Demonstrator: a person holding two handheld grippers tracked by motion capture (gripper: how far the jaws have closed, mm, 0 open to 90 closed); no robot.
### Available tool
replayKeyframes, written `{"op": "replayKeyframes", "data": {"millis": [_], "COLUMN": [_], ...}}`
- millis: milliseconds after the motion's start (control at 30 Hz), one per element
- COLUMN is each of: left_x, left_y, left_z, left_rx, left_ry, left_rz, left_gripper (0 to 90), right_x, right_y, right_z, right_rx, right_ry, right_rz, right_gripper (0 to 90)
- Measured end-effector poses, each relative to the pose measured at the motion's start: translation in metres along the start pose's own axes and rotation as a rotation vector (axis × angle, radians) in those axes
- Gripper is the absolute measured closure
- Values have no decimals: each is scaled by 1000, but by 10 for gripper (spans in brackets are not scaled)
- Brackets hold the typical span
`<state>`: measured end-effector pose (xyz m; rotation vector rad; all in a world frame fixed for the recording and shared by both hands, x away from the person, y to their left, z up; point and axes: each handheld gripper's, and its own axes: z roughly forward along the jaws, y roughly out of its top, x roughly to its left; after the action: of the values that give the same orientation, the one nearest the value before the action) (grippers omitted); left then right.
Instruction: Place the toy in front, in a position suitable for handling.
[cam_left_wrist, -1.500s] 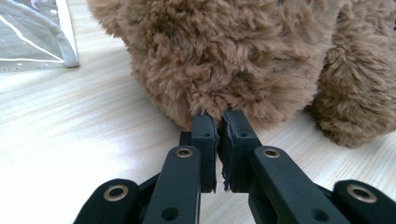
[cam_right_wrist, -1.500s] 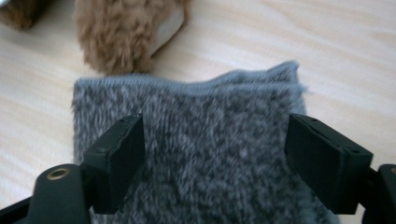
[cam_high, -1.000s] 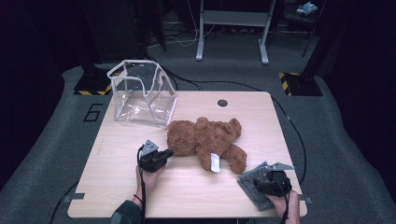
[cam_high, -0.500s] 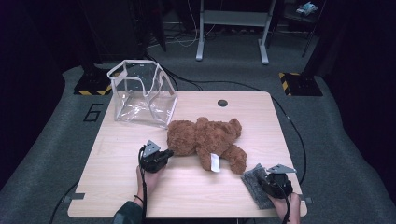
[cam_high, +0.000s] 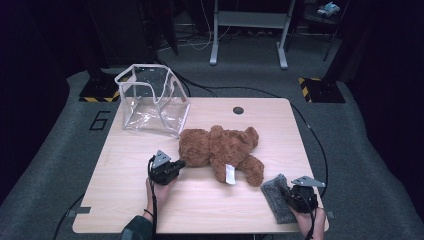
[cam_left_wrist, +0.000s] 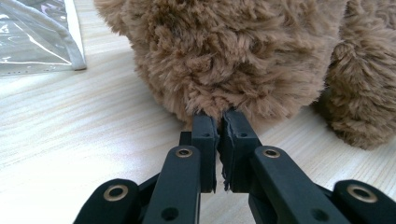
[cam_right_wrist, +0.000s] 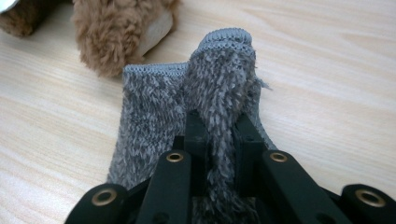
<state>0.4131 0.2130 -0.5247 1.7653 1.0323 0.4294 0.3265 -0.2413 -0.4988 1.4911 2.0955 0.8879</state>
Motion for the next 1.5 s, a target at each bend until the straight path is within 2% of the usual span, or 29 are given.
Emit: {"op": "replayKeyframes", "data": {"millis": [400, 733, 1000, 1500], "left_x": [0, 0, 0, 0], "left_y": [0, 0, 0, 0], "left_z": [0, 0, 0, 0], "left_rx": [0, 0, 0, 3], "left_ry": [-5, -2, -1, -1], "left_rz": [0, 3, 3, 6], "left_gripper": [844, 842, 842, 841], "right_x": [-8, -14, -21, -34], "right_y": [14, 39, 56, 83], "right_z": [-12, -16, -10, 4], "right_rx": [-30, -62, -72, -60], "right_ry": [-32, -62, -83, -116], "right_rz": [-5, 5, 13, 34], "right_gripper": [798, 798, 798, 797]}}
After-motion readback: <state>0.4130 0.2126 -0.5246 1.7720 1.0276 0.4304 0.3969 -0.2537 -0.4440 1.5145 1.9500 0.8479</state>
